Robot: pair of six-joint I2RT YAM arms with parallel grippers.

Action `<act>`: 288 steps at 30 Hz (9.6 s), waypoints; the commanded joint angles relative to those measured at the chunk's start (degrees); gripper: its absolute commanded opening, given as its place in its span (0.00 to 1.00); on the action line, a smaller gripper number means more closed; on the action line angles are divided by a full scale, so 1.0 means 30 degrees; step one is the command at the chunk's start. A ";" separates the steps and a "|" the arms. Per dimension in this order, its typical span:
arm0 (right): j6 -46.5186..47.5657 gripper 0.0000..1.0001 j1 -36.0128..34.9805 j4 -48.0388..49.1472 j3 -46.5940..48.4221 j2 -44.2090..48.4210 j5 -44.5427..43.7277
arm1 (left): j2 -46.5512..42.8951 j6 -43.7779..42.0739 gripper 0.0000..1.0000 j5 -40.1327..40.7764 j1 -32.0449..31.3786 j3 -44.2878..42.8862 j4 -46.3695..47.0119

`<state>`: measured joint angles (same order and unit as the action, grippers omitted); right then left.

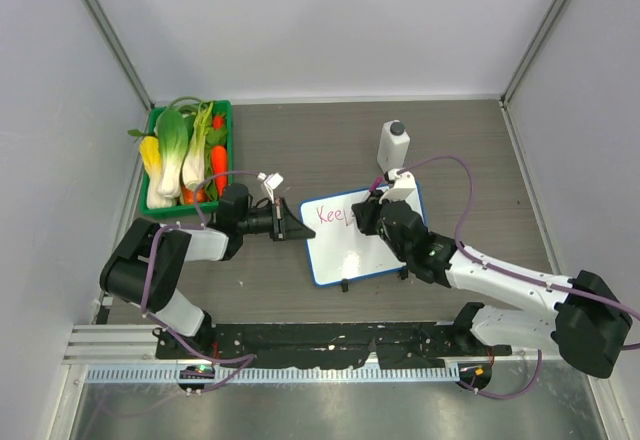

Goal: Write a sentence on the whiteboard
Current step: Write on the whiteboard with the whiteboard.

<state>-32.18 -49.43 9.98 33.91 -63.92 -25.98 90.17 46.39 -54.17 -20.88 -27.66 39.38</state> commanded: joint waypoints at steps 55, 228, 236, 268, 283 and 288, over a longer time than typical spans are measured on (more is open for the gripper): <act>0.0562 0.01 0.0246 -0.0806 0.1705 -0.1017 -0.2357 | 0.0324 -0.0229 0.00 0.0450 -0.0392 -0.0184 -0.0967; 0.0767 0.02 0.2355 -0.0191 0.0972 0.0799 -0.1360 | 0.0148 -0.0933 0.00 0.0684 -0.0539 -0.0448 -0.2139; 0.0562 0.01 0.2355 -0.0776 0.0504 0.1092 -0.0980 | 0.0206 -0.0874 0.00 0.0655 -0.0568 -0.0477 -0.2080; 0.0151 0.01 0.2355 -0.1480 -0.0642 0.2527 0.0514 | 0.0265 -0.0933 0.00 0.0714 -0.0685 -0.0477 -0.2080; 0.0385 0.01 0.4110 -0.0689 0.1205 0.2413 0.1508 | 0.0207 -0.0932 0.00 0.0714 -0.0685 -0.0448 -0.2139; 0.0445 0.02 0.4728 -0.0572 0.1499 0.1796 0.1920 | 0.0265 -0.0933 0.00 0.0743 -0.0685 -0.0477 -0.2138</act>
<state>-31.66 -36.18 5.74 35.70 -57.52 -21.50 90.89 45.34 -54.15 -21.89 -28.84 37.32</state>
